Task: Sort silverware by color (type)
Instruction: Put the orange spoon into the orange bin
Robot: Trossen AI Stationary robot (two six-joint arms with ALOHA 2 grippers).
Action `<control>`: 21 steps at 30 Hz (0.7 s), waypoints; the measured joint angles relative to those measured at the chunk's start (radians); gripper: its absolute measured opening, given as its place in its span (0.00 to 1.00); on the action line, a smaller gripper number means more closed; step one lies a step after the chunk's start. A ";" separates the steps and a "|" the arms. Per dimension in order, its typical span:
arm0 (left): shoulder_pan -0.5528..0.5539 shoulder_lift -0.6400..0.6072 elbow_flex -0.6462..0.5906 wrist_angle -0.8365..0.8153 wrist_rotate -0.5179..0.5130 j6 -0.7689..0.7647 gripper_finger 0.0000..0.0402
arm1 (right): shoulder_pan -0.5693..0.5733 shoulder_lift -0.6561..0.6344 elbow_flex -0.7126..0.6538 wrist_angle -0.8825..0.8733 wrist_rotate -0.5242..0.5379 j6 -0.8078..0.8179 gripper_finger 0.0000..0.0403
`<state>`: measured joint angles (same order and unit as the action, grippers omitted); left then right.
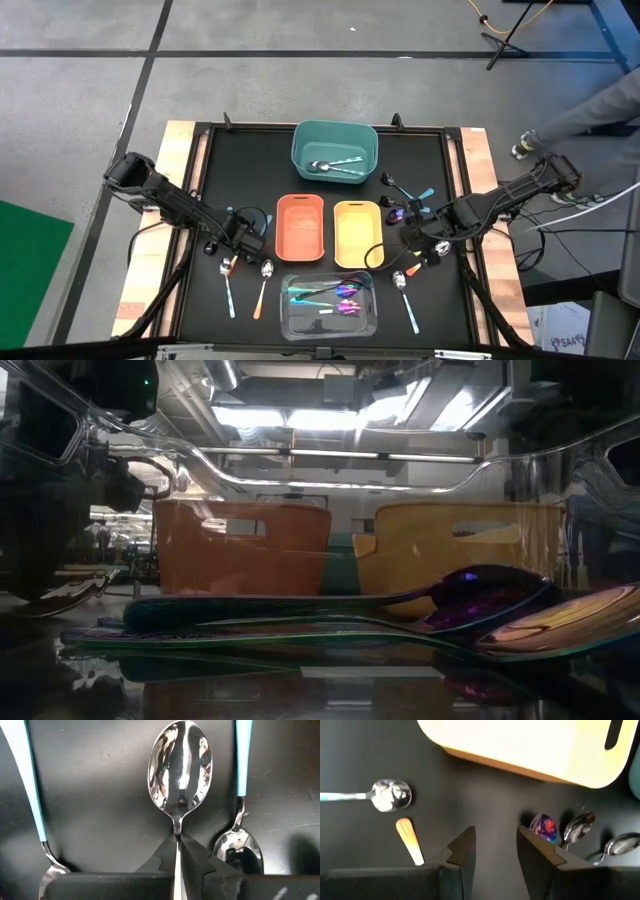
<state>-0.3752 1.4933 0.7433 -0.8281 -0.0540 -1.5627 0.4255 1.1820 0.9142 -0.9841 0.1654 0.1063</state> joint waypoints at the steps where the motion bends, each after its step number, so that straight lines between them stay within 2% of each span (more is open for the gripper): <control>1: 0.000 0.000 0.000 -0.001 0.000 0.000 0.01 | 0.000 0.000 0.000 0.004 0.000 0.000 0.32; 14: 0.000 -0.002 0.006 0.000 0.021 0.002 0.01 | 0.000 0.000 0.000 0.050 0.000 -0.005 0.32; 21: 0.007 -0.003 0.077 -0.031 0.019 0.063 0.01 | 0.000 0.000 0.000 0.049 0.000 -0.007 0.32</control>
<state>-0.3686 1.4906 0.8199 -0.8590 -0.0349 -1.4995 0.4252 1.1820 0.9142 -0.9348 0.1652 0.0998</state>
